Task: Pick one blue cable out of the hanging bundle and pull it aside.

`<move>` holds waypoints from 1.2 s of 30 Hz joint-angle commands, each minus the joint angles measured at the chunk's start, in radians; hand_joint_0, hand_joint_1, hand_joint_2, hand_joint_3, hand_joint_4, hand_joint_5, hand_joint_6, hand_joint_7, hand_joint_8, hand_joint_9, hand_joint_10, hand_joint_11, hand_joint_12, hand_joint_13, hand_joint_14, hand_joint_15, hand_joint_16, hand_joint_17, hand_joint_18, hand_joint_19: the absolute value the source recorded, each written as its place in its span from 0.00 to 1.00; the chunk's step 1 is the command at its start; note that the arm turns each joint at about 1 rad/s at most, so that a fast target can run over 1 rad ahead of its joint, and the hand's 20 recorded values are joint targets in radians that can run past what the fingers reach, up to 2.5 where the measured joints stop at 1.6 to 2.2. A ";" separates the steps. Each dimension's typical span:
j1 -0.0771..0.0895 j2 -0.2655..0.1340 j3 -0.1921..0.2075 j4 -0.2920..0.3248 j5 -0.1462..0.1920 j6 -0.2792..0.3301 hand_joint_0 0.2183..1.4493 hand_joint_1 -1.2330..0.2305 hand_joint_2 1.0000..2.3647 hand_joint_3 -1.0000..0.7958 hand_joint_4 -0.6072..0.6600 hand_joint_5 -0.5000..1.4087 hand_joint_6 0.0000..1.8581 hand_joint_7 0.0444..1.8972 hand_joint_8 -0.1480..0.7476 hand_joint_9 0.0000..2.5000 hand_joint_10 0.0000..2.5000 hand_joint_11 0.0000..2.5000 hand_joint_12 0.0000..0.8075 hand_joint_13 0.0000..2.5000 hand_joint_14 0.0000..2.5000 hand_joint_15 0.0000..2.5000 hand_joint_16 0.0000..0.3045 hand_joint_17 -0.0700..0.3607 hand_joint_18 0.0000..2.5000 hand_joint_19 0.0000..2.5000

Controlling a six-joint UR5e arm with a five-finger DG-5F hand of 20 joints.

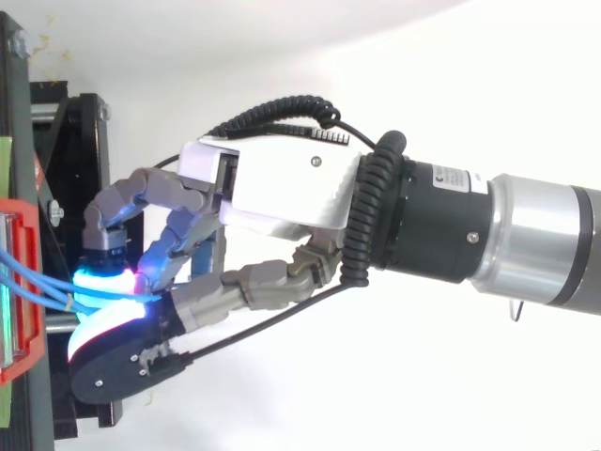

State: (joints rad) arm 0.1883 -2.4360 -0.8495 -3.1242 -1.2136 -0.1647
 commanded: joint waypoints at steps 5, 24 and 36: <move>0.000 0.000 0.018 -0.017 0.000 0.002 0.21 0.45 0.00 0.30 0.66 0.17 0.41 0.49 0.59 0.40 0.01 0.31 0.50 0.37 0.01 0.18 0.20 0.48 0.45 0.24; -0.009 0.000 0.093 -0.109 -0.014 0.007 0.37 0.31 0.01 0.43 0.62 0.15 0.47 0.44 0.57 0.38 0.01 0.35 0.46 0.36 0.01 0.18 0.17 0.43 0.42 0.22; -0.021 0.000 0.095 -0.126 -0.032 0.007 0.33 0.28 0.00 0.28 0.65 0.17 0.50 0.53 0.57 0.44 0.01 0.37 0.43 0.38 0.01 0.18 0.16 0.41 0.42 0.22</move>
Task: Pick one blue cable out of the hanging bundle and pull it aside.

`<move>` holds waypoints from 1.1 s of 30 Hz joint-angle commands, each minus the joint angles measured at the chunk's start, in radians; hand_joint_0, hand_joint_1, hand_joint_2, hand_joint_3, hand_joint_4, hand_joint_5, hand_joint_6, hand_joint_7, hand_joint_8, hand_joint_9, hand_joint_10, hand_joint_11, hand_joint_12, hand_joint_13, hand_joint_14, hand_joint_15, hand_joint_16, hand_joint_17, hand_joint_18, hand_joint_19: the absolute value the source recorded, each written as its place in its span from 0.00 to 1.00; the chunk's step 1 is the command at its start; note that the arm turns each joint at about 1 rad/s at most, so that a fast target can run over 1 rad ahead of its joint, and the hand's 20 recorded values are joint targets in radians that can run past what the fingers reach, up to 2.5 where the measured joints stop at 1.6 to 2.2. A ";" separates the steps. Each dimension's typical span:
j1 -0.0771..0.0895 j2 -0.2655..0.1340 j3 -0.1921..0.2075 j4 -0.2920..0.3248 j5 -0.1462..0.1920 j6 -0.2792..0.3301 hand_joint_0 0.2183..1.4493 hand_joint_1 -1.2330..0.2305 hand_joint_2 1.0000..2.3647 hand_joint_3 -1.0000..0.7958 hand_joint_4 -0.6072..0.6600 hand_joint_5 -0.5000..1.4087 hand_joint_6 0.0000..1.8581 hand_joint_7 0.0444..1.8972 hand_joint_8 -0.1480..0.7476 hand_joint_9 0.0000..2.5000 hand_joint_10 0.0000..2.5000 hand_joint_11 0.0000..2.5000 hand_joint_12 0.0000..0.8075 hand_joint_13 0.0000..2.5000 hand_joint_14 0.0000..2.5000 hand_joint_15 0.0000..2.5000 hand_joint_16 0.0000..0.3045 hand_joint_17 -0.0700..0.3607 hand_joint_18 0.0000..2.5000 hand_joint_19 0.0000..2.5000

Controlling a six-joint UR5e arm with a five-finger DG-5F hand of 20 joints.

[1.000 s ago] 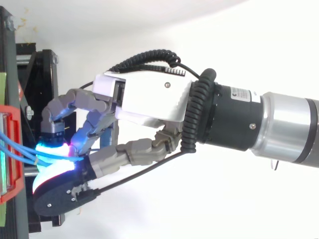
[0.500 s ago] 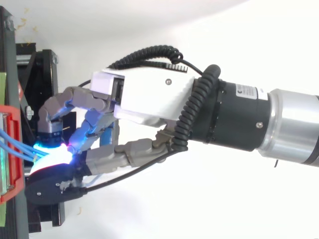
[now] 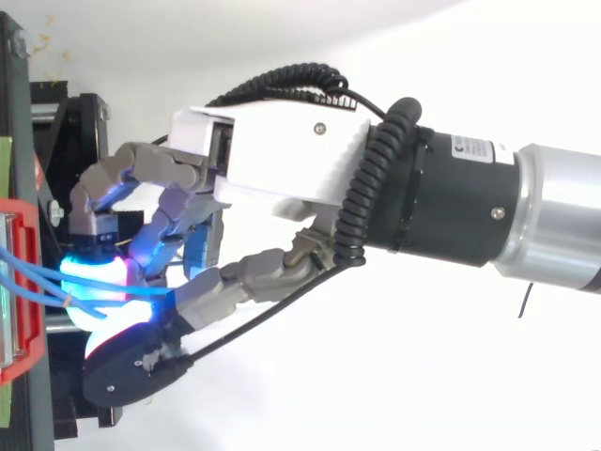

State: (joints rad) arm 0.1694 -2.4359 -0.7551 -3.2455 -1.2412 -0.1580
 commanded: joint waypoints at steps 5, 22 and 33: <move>-0.007 0.000 0.000 -0.027 -0.004 0.002 0.17 0.42 0.00 0.28 0.68 0.18 0.49 0.56 0.64 0.47 0.01 0.36 0.50 0.42 0.01 0.18 0.21 0.49 0.49 0.22; -0.010 0.006 0.002 -0.023 -0.004 -0.002 0.31 0.36 0.01 0.51 0.64 0.18 0.48 0.62 0.62 0.46 0.01 0.37 0.49 0.41 0.01 0.19 0.19 0.47 0.47 0.23; -0.019 0.006 0.017 -0.023 -0.017 -0.008 0.51 0.27 0.01 0.38 0.47 0.18 0.51 0.80 0.55 0.48 0.01 0.38 0.41 0.40 0.01 0.20 0.15 0.40 0.40 0.24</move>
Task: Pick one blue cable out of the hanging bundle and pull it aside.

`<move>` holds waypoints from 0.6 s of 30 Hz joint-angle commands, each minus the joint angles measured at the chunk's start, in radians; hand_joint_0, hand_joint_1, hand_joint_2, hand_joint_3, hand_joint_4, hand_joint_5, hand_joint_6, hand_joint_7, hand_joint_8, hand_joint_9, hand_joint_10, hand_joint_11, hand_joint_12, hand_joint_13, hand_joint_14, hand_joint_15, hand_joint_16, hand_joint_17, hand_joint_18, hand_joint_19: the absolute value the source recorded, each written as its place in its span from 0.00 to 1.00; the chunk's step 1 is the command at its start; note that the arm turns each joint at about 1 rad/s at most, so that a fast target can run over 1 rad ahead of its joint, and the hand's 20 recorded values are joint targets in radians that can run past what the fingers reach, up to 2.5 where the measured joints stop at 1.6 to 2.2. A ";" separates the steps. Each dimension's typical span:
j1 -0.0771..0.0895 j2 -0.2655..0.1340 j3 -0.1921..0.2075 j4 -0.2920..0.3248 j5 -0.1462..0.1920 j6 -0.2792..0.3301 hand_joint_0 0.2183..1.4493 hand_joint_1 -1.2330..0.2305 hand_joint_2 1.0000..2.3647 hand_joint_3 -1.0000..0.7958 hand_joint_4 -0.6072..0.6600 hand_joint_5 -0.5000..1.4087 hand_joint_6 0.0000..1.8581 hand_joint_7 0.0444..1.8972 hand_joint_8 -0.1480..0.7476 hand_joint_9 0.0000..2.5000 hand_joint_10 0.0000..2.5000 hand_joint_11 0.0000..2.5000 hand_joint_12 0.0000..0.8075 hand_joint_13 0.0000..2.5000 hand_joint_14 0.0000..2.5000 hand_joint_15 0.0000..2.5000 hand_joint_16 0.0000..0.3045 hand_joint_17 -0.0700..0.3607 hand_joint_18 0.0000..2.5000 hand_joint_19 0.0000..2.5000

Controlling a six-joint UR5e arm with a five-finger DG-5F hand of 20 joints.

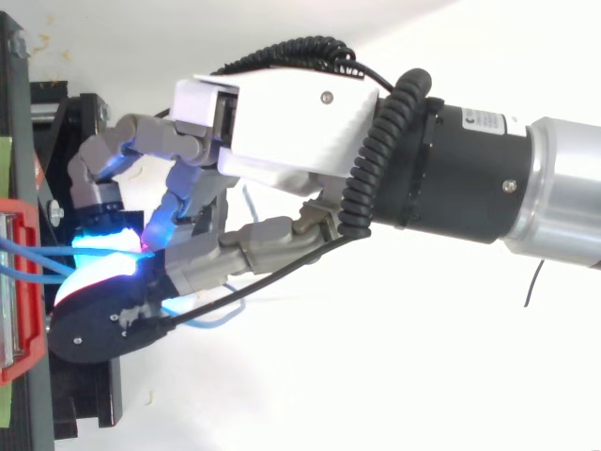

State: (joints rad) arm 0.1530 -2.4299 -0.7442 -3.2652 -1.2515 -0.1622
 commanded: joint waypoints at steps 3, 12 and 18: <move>-0.006 0.000 0.006 -0.004 -0.008 -0.005 0.53 0.26 0.01 0.33 0.42 0.19 0.51 0.83 0.52 0.49 0.01 0.37 0.40 0.41 0.01 0.20 0.15 0.39 0.40 0.24; -0.012 0.000 0.003 -0.004 -0.008 -0.005 0.50 0.23 0.00 0.28 0.37 0.19 0.51 0.81 0.50 0.50 0.01 0.36 0.39 0.42 0.01 0.20 0.14 0.38 0.41 0.22; -0.013 0.000 -0.003 -0.005 -0.011 -0.005 0.48 0.23 0.00 0.28 0.39 0.20 0.51 0.79 0.50 0.50 0.01 0.35 0.39 0.42 0.01 0.20 0.14 0.38 0.42 0.21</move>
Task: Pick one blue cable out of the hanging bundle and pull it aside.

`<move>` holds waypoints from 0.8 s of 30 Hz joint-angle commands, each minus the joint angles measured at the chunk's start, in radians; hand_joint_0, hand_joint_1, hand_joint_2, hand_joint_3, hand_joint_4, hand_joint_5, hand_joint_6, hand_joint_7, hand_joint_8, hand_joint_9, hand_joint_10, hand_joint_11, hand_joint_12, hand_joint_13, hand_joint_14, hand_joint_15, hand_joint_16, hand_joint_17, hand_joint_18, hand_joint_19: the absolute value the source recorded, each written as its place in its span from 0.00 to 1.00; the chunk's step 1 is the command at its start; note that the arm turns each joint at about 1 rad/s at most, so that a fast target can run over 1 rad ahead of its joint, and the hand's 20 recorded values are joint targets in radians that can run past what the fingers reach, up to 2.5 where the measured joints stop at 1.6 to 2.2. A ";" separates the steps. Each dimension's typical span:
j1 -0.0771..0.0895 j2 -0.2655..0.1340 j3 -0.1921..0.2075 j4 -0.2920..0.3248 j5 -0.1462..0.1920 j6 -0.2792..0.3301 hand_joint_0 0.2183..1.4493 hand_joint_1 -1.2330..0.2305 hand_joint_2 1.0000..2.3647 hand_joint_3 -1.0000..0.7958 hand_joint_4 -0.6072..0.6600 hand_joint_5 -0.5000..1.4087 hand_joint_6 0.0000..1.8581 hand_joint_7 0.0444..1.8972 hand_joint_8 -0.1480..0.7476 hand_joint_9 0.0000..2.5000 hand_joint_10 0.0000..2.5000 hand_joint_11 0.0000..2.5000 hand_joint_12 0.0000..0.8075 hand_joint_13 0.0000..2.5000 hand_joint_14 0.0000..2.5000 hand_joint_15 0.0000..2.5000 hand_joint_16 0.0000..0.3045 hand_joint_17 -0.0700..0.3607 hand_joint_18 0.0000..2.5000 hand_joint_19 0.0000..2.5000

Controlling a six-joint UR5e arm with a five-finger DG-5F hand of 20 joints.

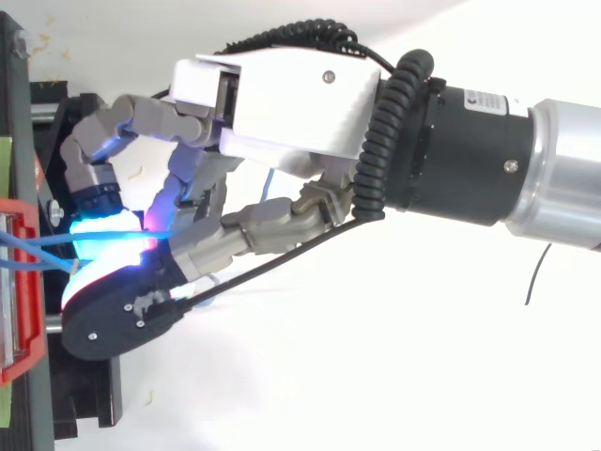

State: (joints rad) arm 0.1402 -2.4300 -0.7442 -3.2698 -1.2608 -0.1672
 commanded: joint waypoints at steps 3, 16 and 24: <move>-0.002 0.000 -0.009 0.001 -0.003 0.003 0.47 0.22 0.00 0.28 0.39 0.20 0.51 0.76 0.50 0.50 0.01 0.35 0.39 0.42 0.01 0.20 0.14 0.38 0.42 0.21; -0.004 0.000 -0.017 0.001 -0.003 0.006 0.32 0.21 0.00 0.28 0.43 0.22 0.50 0.66 0.50 0.49 0.01 0.32 0.39 0.42 0.01 0.20 0.14 0.38 0.42 0.22; -0.011 0.003 -0.009 -0.002 -0.018 0.003 0.23 0.21 0.00 0.28 0.44 0.22 0.49 0.55 0.52 0.48 0.01 0.31 0.42 0.42 0.01 0.19 0.15 0.41 0.43 0.21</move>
State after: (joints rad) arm 0.1327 -2.4293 -0.7569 -3.2696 -1.2743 -0.1628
